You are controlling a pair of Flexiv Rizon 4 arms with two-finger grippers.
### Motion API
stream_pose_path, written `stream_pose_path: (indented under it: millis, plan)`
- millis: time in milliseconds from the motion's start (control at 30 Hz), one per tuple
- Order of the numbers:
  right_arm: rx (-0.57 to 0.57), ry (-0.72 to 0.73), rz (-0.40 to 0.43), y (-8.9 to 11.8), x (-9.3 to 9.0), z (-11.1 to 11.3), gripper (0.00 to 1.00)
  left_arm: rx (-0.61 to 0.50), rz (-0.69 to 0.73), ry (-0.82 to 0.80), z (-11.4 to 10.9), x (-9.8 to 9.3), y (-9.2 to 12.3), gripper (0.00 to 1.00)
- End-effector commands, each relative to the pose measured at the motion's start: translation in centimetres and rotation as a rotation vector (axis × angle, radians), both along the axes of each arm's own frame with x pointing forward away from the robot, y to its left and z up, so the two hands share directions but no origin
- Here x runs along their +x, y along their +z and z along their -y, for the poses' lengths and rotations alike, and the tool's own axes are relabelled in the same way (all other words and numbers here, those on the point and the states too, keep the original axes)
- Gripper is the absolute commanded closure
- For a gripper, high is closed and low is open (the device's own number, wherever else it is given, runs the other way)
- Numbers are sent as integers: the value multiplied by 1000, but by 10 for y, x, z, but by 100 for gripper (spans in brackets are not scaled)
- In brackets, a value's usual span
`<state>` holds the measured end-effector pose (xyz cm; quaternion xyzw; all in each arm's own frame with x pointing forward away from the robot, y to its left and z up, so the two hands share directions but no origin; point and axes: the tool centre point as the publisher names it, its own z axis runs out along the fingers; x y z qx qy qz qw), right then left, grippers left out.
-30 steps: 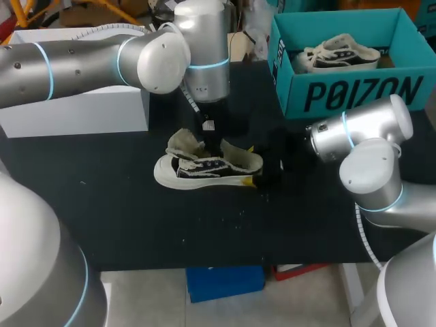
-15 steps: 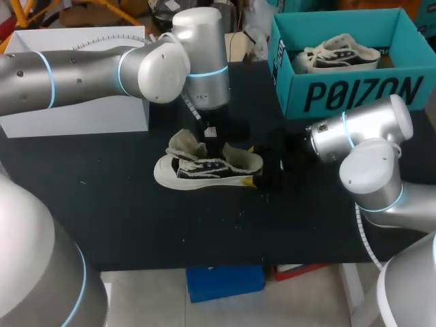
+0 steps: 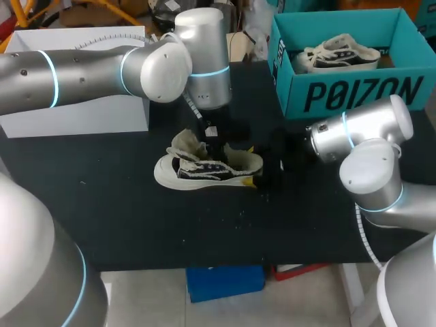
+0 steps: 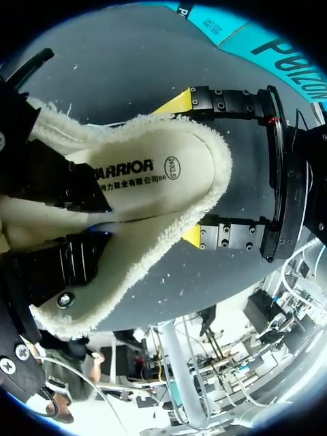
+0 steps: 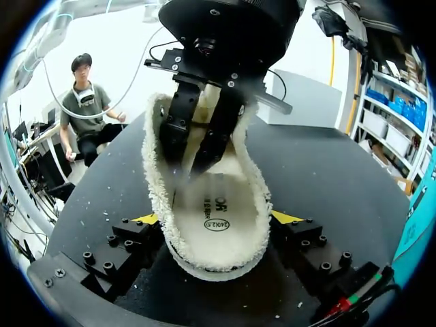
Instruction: Take the shoe out of the shoebox, open the shoe tongue, remove and reinsert the insole, then place the shoe into the shoebox
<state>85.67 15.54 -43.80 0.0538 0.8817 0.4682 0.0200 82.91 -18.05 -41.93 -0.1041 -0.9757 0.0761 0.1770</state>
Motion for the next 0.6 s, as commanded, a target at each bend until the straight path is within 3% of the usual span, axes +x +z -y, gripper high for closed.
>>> stream_pose_path:
  millis: [33,267,600]
  plan:
    - [0,-2,-1,-2,2,-2,100,25,32,-2,2,-5,-3,55]
    - [0,-2,-1,-2,2,-2,100,100,144,72,-8,-1,-1,64]
    - [0,-2,-1,-2,2,-2,100,202,325,126,-17,3,-2,67]
